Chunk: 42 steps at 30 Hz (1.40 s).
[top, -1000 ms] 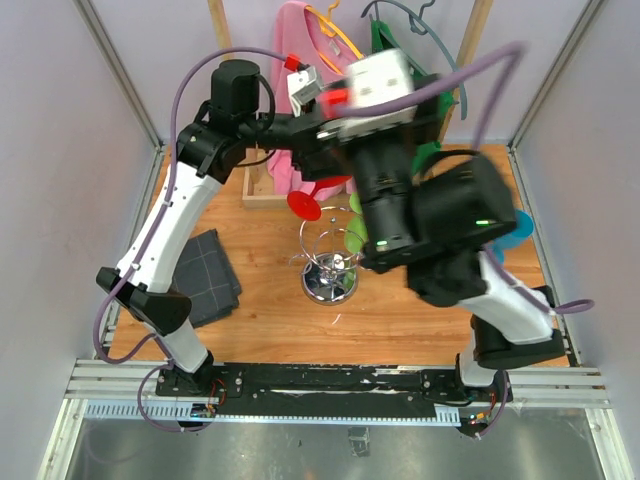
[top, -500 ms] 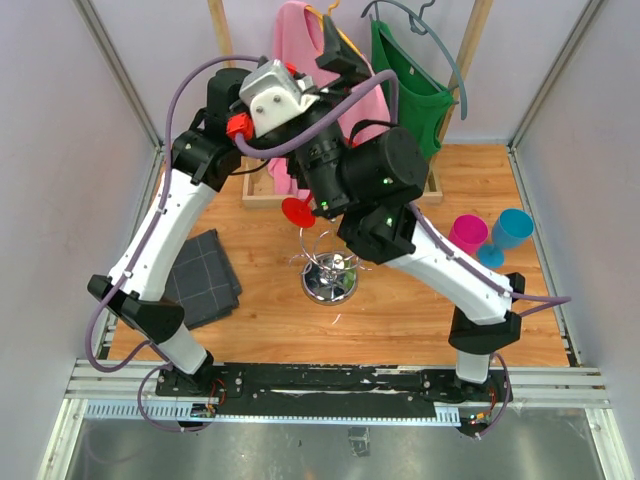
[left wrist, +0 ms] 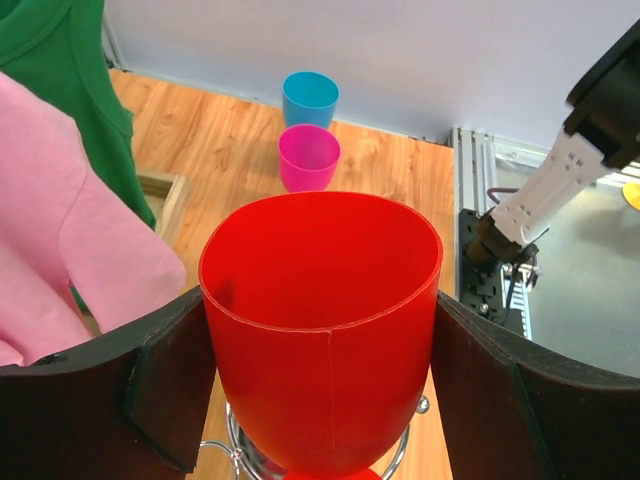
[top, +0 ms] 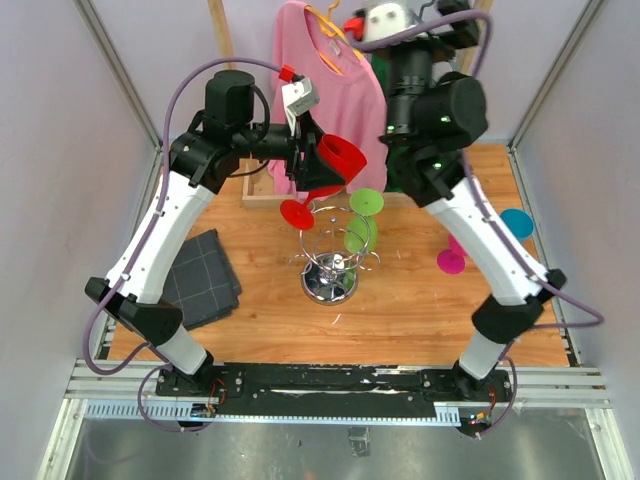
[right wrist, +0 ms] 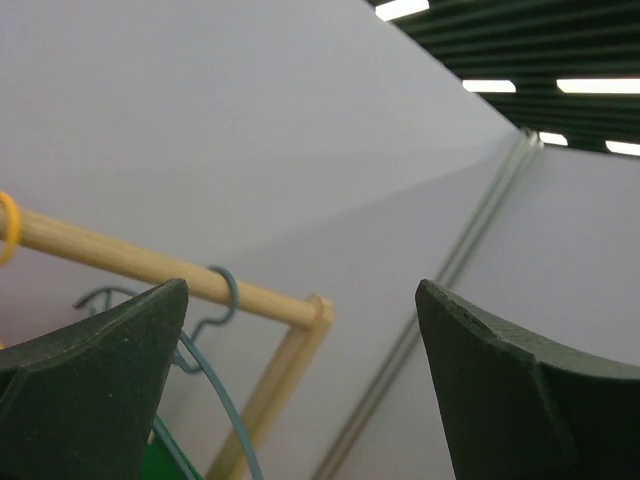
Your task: Take the wine glass off the wine glass rack
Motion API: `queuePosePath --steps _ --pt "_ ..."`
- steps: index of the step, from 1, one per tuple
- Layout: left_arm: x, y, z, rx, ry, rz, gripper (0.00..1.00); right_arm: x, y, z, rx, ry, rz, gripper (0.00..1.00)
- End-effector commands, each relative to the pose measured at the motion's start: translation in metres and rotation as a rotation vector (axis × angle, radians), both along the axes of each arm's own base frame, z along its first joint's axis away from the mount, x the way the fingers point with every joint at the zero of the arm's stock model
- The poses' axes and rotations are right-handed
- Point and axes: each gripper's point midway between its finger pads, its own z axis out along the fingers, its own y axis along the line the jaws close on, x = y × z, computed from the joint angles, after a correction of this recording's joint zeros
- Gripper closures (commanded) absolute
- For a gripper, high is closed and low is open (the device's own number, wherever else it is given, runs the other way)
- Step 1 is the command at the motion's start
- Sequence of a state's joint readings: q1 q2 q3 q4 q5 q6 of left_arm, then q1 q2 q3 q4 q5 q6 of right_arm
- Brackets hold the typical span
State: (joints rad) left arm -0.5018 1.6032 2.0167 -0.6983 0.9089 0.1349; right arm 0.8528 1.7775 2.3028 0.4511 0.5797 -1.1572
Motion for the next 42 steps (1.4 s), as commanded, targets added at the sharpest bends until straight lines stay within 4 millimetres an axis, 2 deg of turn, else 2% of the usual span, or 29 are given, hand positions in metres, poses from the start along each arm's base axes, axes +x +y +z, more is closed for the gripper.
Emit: queuePosePath --steps 1,3,6,9,12,18,21,25,28,32,37,42 --pt "-0.011 0.002 0.009 -0.013 -0.031 -0.011 0.29 -0.022 -0.123 -0.013 0.279 0.061 -0.156 0.02" --pt "-0.012 0.003 0.007 -0.009 -0.032 -0.012 0.29 -0.029 -0.147 -0.033 0.319 0.121 -0.186 0.02" --pt "-0.011 0.003 0.006 -0.004 -0.036 -0.01 0.29 -0.044 -0.166 -0.065 0.41 0.236 -0.169 0.01" --pt "-0.012 0.004 0.005 0.002 -0.039 -0.009 0.29 -0.051 -0.166 -0.107 0.491 0.402 -0.124 0.01" --pt "-0.012 0.005 0.004 0.006 -0.041 -0.008 0.29 -0.058 -0.152 -0.146 0.586 0.565 -0.019 0.05" --pt "-0.012 0.005 0.0 0.012 -0.031 -0.007 0.29 -0.061 -0.089 -0.203 0.716 0.85 0.256 0.08" --pt "-0.012 0.005 -0.001 0.012 -0.027 -0.008 0.29 -0.057 -0.059 -0.213 0.753 0.929 0.371 0.07" --pt "-0.012 0.005 -0.001 0.012 -0.023 -0.007 0.29 -0.048 -0.035 -0.216 0.798 0.991 0.475 0.07" --pt "-0.014 0.005 -0.001 0.012 -0.023 -0.009 0.3 -0.042 -0.025 -0.224 0.864 1.056 0.543 0.08" --pt "-0.015 0.008 -0.006 0.03 -0.042 -0.011 0.3 -0.047 -0.015 -0.233 0.939 1.161 0.63 0.12" --pt "-0.005 0.014 -0.018 0.094 -0.127 0.015 0.3 -0.056 -0.008 -0.236 1.014 1.272 0.732 0.16" --pt "0.006 0.02 -0.02 0.14 -0.219 0.047 0.31 -0.063 0.015 -0.236 1.012 1.395 0.856 0.2"
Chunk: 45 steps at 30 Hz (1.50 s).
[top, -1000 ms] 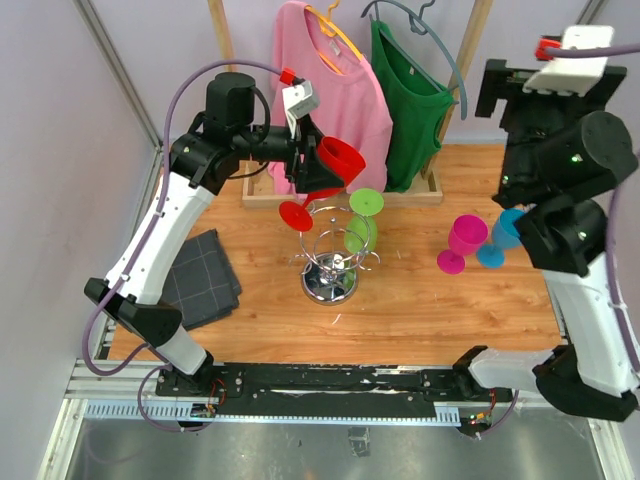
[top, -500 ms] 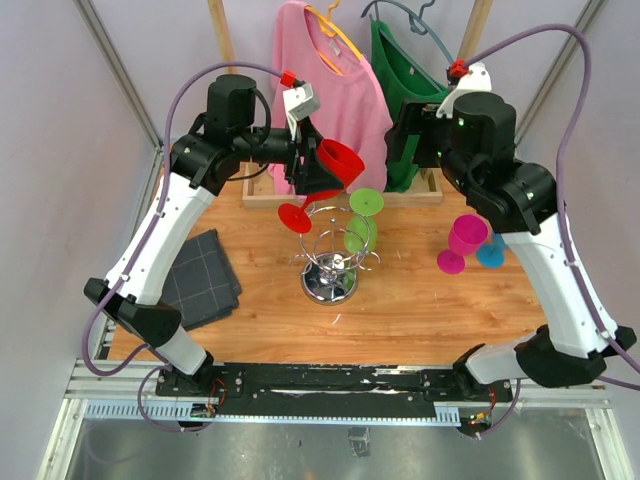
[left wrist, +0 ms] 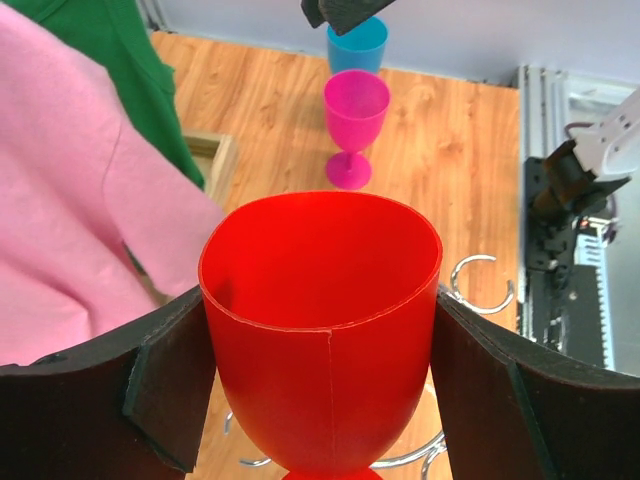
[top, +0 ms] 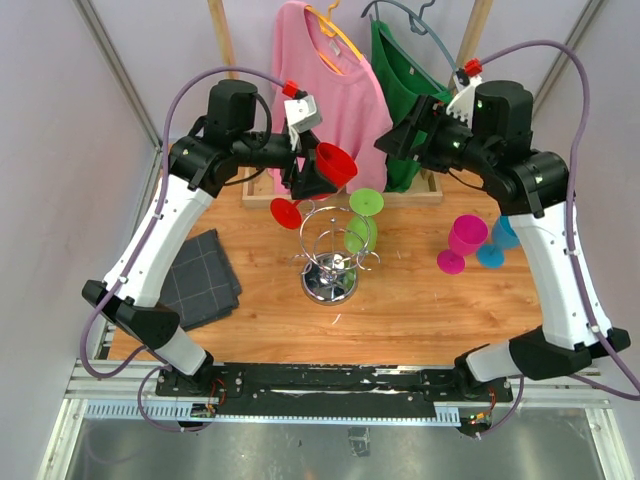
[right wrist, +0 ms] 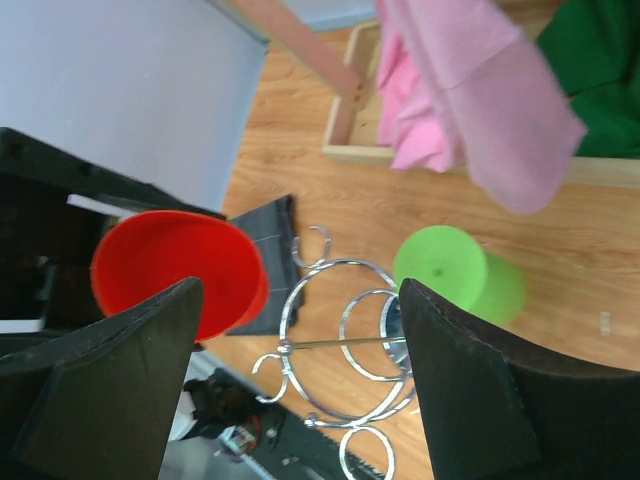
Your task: Take the wine glass off the wine glass rack
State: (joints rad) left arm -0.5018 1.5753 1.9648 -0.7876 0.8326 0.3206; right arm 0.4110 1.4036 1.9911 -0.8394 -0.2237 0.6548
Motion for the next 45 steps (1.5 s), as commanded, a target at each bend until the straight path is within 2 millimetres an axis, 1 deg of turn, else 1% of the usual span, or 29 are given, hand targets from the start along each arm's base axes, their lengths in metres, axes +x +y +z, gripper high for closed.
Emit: queuePosePath --steps 1,5,9,12,14,20,25,33,34,35,36,38,39,40,45 --pt "0.001 0.008 0.008 0.04 -0.143 0.012 0.31 -0.017 0.029 0.005 0.106 0.093 0.178 0.21" --pt "0.005 0.01 0.009 0.06 -0.18 0.015 0.32 -0.019 0.041 0.0 0.115 0.136 0.251 0.24" --pt "0.008 0.009 0.011 0.071 -0.214 0.018 0.32 -0.019 0.041 -0.011 0.076 0.167 0.271 0.25" --pt "0.008 0.008 0.013 0.07 -0.222 0.018 0.32 -0.02 0.042 -0.023 0.053 0.196 0.284 0.25" --pt "0.007 0.007 0.014 0.069 -0.226 0.016 0.32 -0.02 0.043 -0.026 0.053 0.209 0.294 0.26" --pt "0.006 0.006 0.013 0.073 -0.229 0.011 0.32 -0.02 0.05 -0.025 0.061 0.213 0.326 0.29" --pt "0.004 0.003 0.013 0.075 -0.234 0.005 0.32 -0.019 0.059 -0.03 0.057 0.229 0.351 0.31" --pt "0.0 0.002 0.014 0.073 -0.238 -0.002 0.33 -0.011 0.072 -0.036 0.069 0.243 0.366 0.37" --pt "-0.001 0.001 0.014 0.073 -0.237 -0.003 0.33 -0.01 0.073 -0.036 0.073 0.245 0.369 0.4" --pt "-0.001 0.001 0.013 0.074 -0.235 -0.004 0.33 -0.009 0.075 -0.036 0.079 0.246 0.374 0.45" --pt "-0.001 0.001 0.013 0.074 -0.235 -0.005 0.33 -0.009 0.077 -0.037 0.087 0.247 0.377 0.55" --pt "-0.002 0.0 0.012 0.075 -0.234 -0.007 0.33 -0.009 0.08 -0.037 0.103 0.249 0.389 0.81" --pt "-0.002 0.0 0.013 0.074 -0.236 -0.008 0.33 -0.009 0.081 -0.037 0.108 0.251 0.393 0.92" --pt "-0.003 0.0 0.013 0.075 -0.237 -0.008 0.33 -0.009 0.081 -0.038 0.112 0.254 0.396 0.98" --pt "-0.003 0.0 0.013 0.078 -0.247 -0.005 0.33 -0.014 0.083 -0.037 0.138 0.245 0.407 0.99"
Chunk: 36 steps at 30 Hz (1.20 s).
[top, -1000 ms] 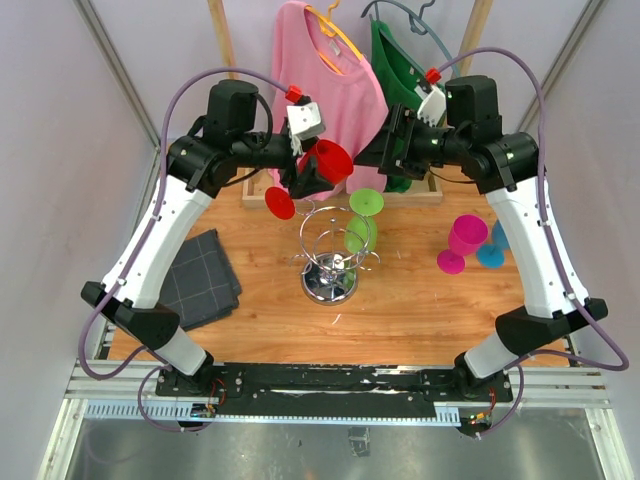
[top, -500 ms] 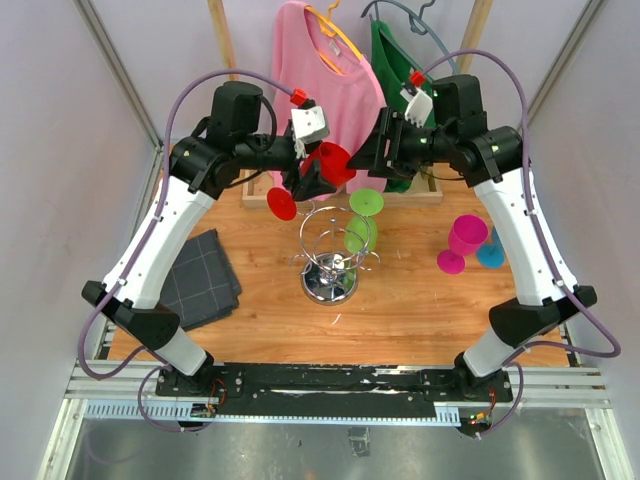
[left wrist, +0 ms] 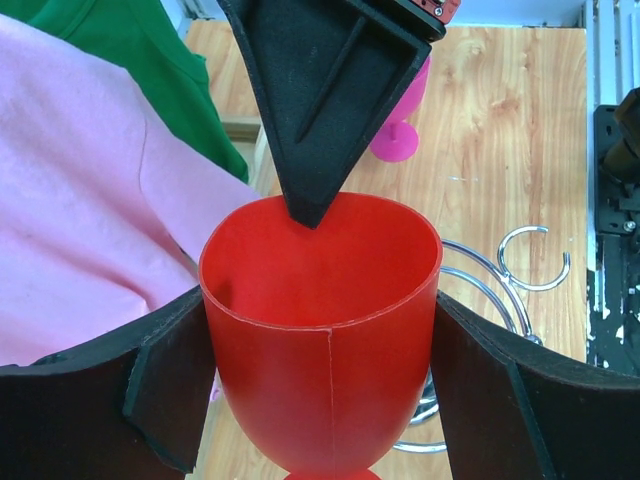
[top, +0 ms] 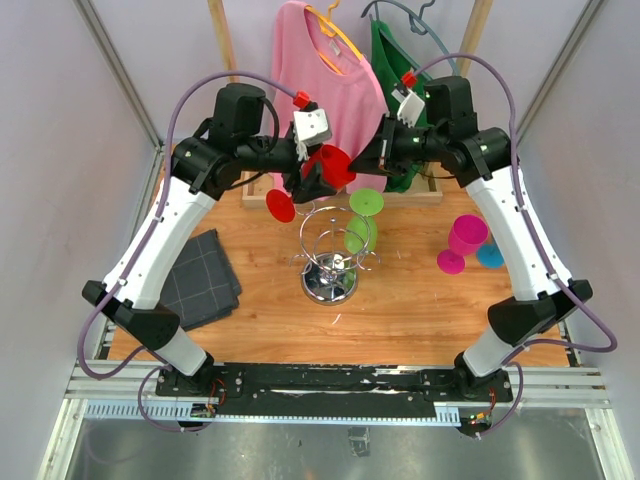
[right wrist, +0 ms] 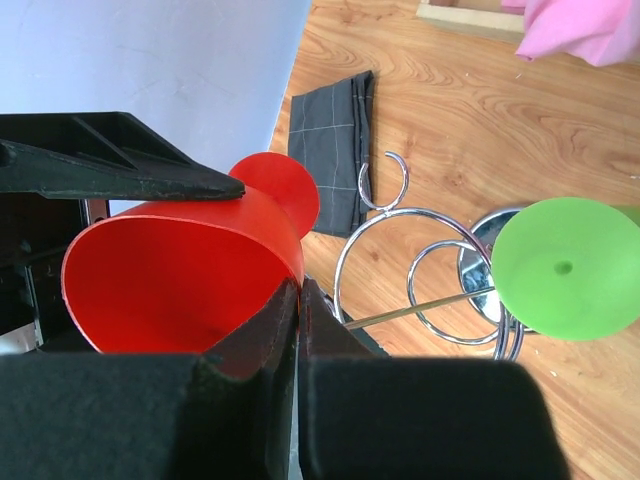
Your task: Take the wine glass off the wine glass rack
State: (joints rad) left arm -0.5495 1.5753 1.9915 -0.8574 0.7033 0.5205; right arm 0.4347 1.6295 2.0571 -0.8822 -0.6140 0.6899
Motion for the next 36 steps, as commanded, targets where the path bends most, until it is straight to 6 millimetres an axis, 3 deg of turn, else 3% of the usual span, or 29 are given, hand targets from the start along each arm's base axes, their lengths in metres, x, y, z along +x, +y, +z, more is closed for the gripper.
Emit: queuePosePath --steps 1,3,7,12,18,26,36 --pt "-0.008 -0.001 0.02 -0.028 -0.072 -0.021 0.33 -0.011 0.007 0.013 0.06 -0.025 0.033 0.99" --pt "-0.007 0.0 0.019 -0.023 -0.073 -0.013 0.31 -0.012 0.005 0.016 0.062 -0.035 0.026 0.99" --pt "-0.001 0.004 0.016 -0.008 -0.078 0.025 0.01 -0.011 -0.012 0.025 0.068 -0.061 -0.026 0.99" --pt "0.01 0.01 0.017 0.003 -0.09 0.104 0.01 -0.014 -0.048 0.039 0.058 -0.103 -0.115 0.99" --pt "0.013 0.01 0.021 -0.018 -0.08 0.131 0.01 -0.018 -0.096 0.038 0.02 -0.12 -0.228 0.99" --pt "0.021 0.019 0.029 -0.05 -0.083 0.18 0.0 -0.033 -0.194 0.024 -0.162 -0.126 -0.456 0.99" --pt "0.025 0.019 0.025 -0.054 -0.07 0.188 0.01 -0.045 -0.232 -0.004 -0.323 -0.1 -0.542 0.99"
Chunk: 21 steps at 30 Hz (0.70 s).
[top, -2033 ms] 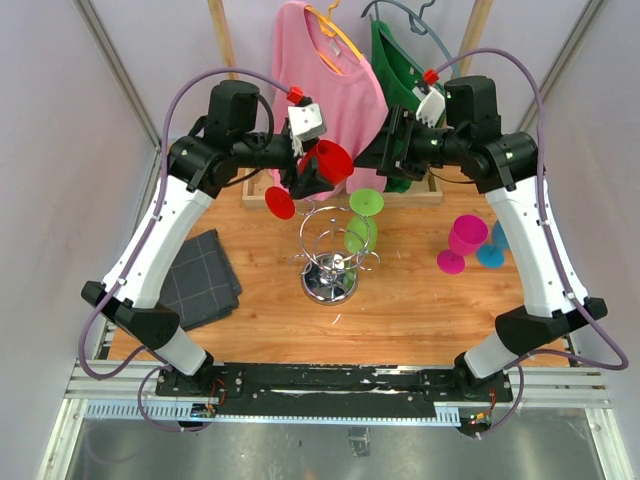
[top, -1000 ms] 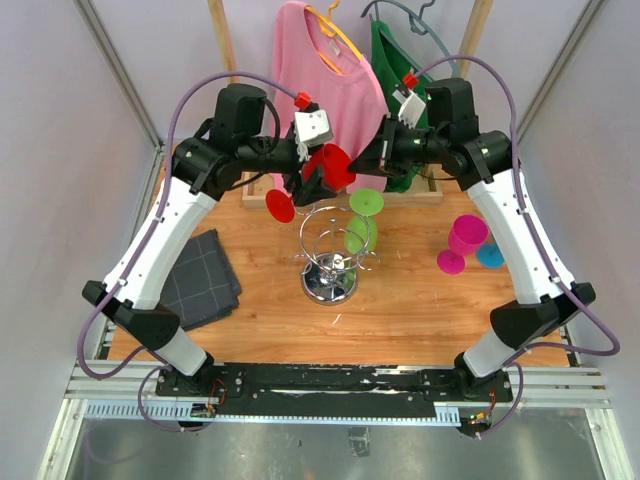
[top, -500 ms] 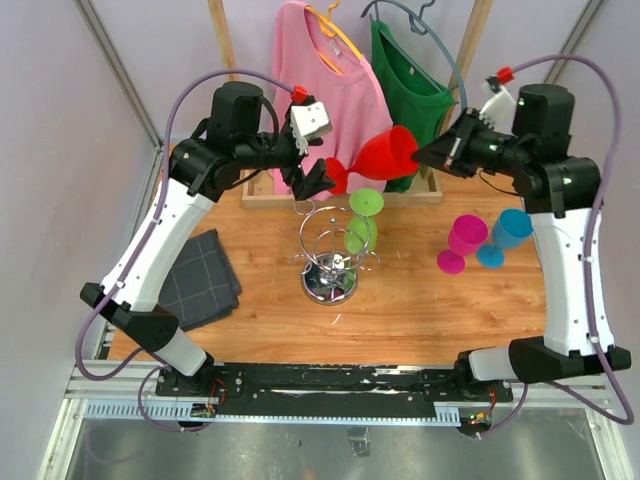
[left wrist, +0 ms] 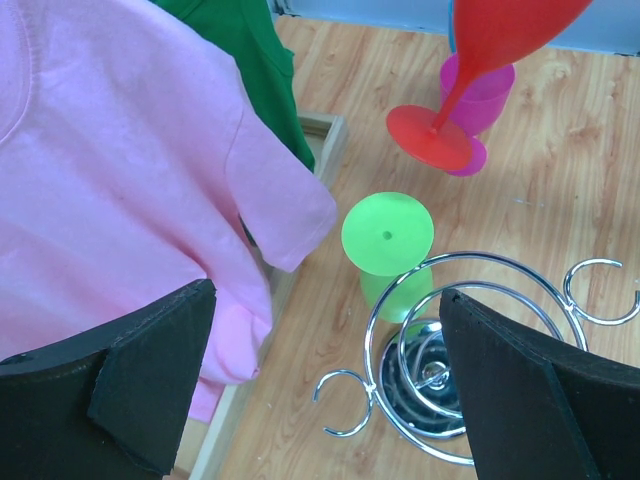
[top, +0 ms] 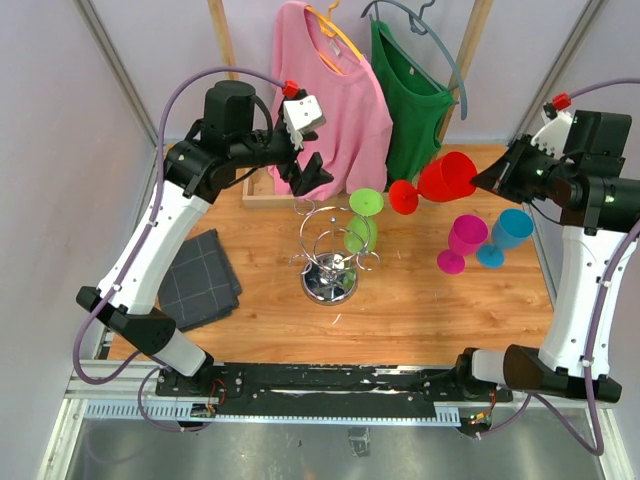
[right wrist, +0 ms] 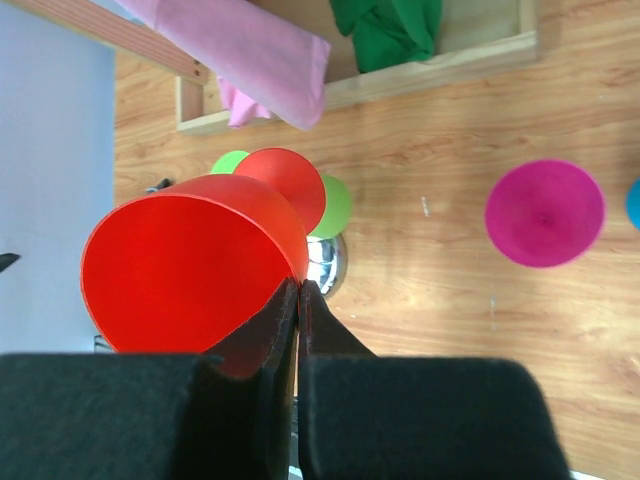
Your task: Take the wine glass off the wine glass rack
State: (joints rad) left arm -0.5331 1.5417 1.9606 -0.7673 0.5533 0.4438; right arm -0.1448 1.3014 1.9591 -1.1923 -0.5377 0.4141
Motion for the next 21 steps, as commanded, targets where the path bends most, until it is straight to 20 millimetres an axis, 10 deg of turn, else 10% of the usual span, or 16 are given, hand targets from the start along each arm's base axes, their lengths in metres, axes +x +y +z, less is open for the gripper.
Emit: queuePosePath --steps 1,21 --pt "-0.001 0.002 0.011 -0.027 -0.031 0.009 0.01 -0.012 -0.022 -0.015 -0.098 0.023 -0.051 0.99" --pt "-0.002 0.003 0.003 -0.016 -0.015 0.007 0.01 -0.035 -0.057 -0.062 -0.289 0.161 -0.123 0.99"
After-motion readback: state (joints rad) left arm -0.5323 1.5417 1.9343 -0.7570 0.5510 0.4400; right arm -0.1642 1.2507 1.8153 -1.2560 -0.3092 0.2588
